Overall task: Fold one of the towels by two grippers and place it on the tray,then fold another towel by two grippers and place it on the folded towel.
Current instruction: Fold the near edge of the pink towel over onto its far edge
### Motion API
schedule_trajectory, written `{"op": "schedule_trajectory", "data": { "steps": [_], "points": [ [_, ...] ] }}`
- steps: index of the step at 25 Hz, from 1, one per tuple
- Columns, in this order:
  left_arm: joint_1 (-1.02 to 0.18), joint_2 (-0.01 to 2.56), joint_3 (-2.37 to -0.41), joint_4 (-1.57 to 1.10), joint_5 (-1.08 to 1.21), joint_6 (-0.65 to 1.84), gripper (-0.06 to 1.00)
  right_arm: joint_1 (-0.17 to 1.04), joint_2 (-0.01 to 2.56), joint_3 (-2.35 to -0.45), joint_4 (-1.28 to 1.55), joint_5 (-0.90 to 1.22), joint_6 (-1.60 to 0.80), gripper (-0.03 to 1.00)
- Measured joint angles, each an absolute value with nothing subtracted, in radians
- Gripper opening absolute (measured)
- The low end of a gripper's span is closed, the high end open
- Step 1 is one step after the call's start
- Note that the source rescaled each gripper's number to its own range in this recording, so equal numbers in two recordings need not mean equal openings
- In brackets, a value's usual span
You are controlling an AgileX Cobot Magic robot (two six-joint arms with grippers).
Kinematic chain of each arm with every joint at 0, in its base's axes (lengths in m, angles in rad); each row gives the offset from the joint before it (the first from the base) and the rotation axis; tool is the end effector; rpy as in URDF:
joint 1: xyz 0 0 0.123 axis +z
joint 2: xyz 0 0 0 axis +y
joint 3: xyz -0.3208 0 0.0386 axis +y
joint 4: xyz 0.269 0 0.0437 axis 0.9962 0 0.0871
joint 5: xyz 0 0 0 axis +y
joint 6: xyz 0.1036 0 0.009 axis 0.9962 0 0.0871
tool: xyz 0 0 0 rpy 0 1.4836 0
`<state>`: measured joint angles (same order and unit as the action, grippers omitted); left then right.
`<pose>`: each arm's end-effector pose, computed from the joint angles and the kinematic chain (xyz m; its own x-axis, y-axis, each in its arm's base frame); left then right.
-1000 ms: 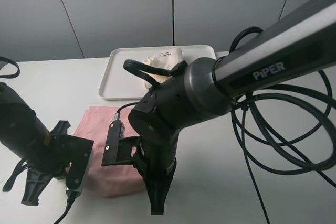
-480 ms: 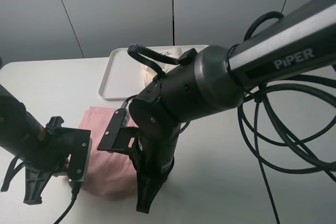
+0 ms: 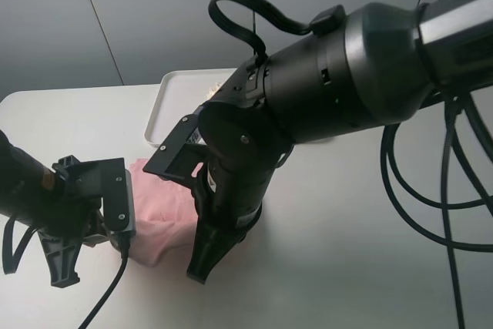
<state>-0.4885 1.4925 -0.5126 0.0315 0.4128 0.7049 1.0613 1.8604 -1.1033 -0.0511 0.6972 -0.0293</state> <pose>0.2009 -0.1053 0.1464 -0.3205 0.9287 -0.1867 0.9170 0.3536 0.1848 0.1860 0.3259 0.1646 -0.4170 -0.8866 -0.2002 -0.8999 0.4336 -0.0459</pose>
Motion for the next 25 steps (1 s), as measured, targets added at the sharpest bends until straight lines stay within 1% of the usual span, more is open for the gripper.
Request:
{"op": "schedule_trajectory", "data": {
  "steps": [5,11,19,21,25],
  "points": [
    [-0.488,1.464,-0.511,0.03,0.396,0.603,0.02,1.008,1.847,-1.103,-0.067,0.731,0.033,0.01],
    [-0.488,1.462,-0.511,0.03,0.334,0.51,0.02,0.993,1.847,-1.103,-0.068,0.702,0.099,0.01],
    [-0.484,1.462,-0.511,0.03,0.236,0.435,0.02,0.987,1.847,-1.103,-0.231,0.654,0.333,0.01],
    [-0.461,1.462,-0.511,0.03,0.211,0.393,0.02,0.987,1.847,-1.103,-0.285,0.652,0.393,0.01],
    [-0.367,1.462,-0.511,0.03,0.188,0.31,0.02,0.987,1.847,-1.103,-0.382,0.638,0.496,0.01]
  ]
}}
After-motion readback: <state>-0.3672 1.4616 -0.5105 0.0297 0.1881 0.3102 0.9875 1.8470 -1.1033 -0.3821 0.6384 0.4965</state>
